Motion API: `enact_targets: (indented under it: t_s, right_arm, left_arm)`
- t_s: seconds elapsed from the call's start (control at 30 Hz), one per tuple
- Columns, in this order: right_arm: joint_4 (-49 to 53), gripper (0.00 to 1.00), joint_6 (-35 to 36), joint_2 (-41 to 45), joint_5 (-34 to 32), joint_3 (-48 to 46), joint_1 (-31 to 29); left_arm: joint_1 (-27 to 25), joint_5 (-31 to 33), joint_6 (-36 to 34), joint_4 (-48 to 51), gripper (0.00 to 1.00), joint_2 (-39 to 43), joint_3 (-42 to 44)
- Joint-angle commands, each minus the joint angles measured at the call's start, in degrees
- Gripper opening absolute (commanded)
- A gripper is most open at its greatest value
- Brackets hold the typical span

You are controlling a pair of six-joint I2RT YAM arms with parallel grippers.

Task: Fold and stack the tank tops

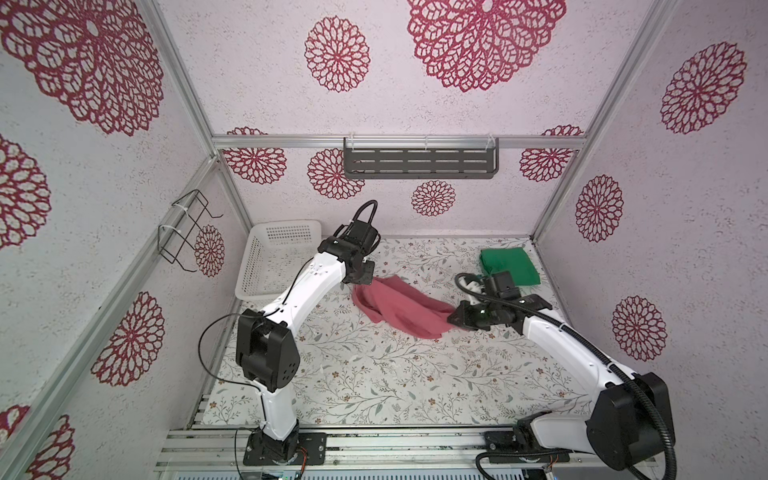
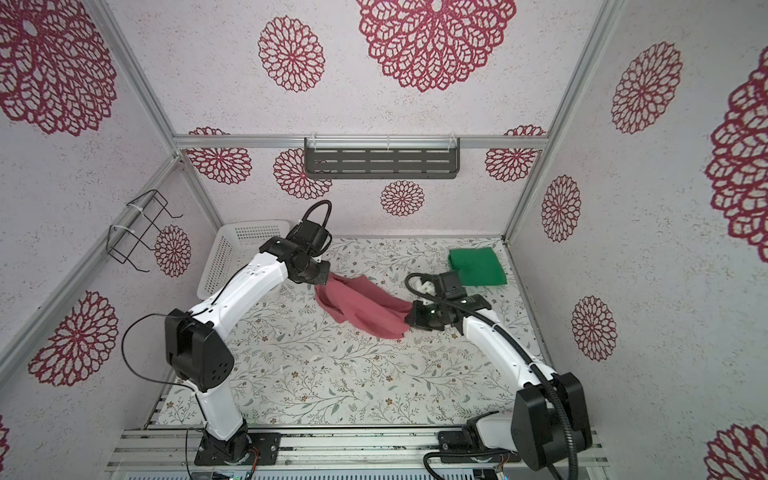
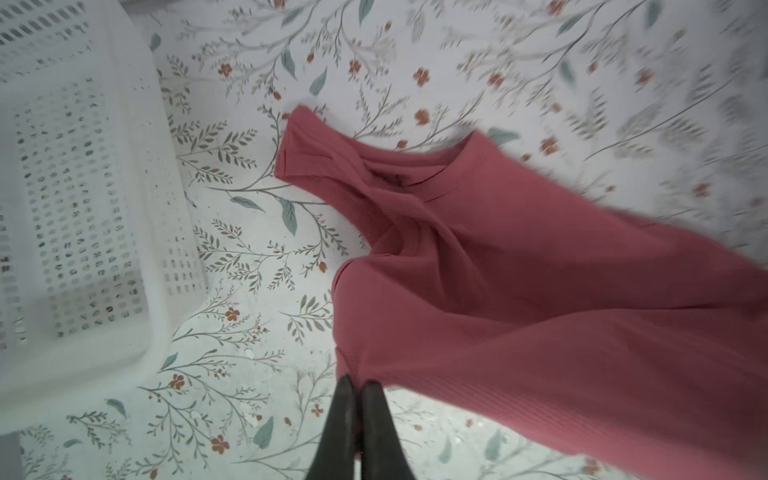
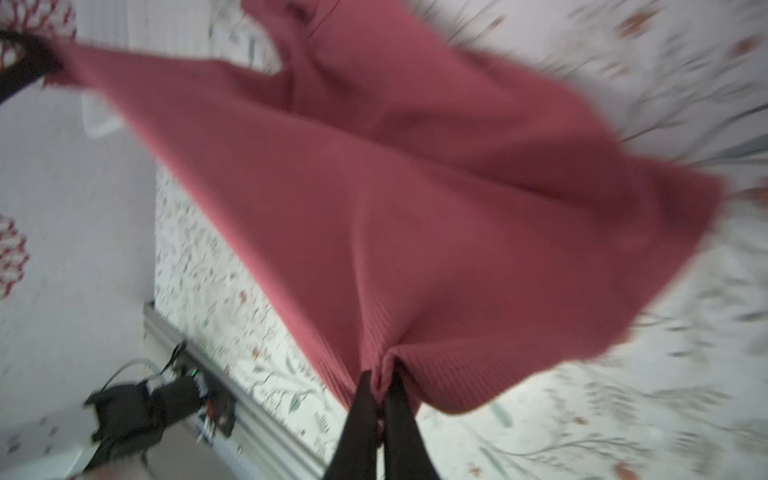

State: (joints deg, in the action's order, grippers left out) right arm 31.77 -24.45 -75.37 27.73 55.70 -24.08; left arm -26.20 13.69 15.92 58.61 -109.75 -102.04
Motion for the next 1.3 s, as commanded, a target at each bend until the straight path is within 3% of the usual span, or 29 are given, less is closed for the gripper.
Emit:
enact_targets:
  t_s: [0.0, 0.07, 0.13, 0.23, 0.4, 0.57, 0.8, 0.87, 0.93, 1.0, 1.2, 1.27]
  right_arm:
    - [3.2, 0.24, -0.54, 1.58, 0.84, 0.5, -1.95]
    - [3.63, 0.33, -1.31, 2.64, -4.73, 0.98, -0.01]
    - [2.91, 0.4, -1.89, 2.43, -6.55, 1.25, 2.68]
    - [1.65, 0.43, -0.87, 1.22, -8.46, 1.63, 5.65]
    - [4.71, 0.42, 8.13, -4.33, -21.91, 3.0, 9.22]
    - [-1.19, 0.44, 17.57, -12.57, -24.32, 4.18, 11.05]
    - [-7.06, 0.47, 20.38, -24.39, -20.87, 10.14, 11.48]
    - [-7.22, 0.39, 19.37, -26.56, -20.26, 11.58, 11.45]
    - [-6.48, 0.14, 17.9, -26.83, -18.94, 12.65, 11.45]
    - [-5.76, 0.0, 16.43, -25.51, -18.66, 12.83, 11.61]
    - [0.33, 0.0, 12.26, -19.61, -17.33, 11.44, 12.26]
    - [0.75, 0.0, 11.57, -16.87, -16.18, 8.95, 12.24]
  left_arm:
    - [1.73, 3.59, -5.51, -0.22, 0.33, -1.57, -1.09]
    - [2.86, 4.44, -5.9, 0.48, 0.57, -1.41, -1.48]
    - [3.18, 5.12, -5.64, 1.29, 0.72, -0.31, -1.63]
    - [2.57, 5.02, -1.75, 3.76, 0.76, 2.46, -0.69]
    - [-4.41, -1.47, 9.47, 0.98, 0.61, 8.96, 11.18]
    - [-10.14, -11.23, 21.7, -10.73, 0.48, 10.75, 22.68]
    - [-14.53, -12.6, 29.32, -18.08, 0.57, 5.38, 26.62]
    - [-14.84, -12.85, 30.12, -19.06, 0.56, 2.97, 26.5]
    - [-15.26, -13.06, 30.31, -19.82, 0.53, 1.11, 25.98]
    - [-15.63, -13.24, 30.31, -19.76, 0.5, -0.36, 25.41]
    - [-16.32, -14.5, 29.72, -17.85, 0.09, -4.88, 24.52]
    - [-16.4, -13.57, 29.37, -16.87, 0.0, -4.0, 24.97]
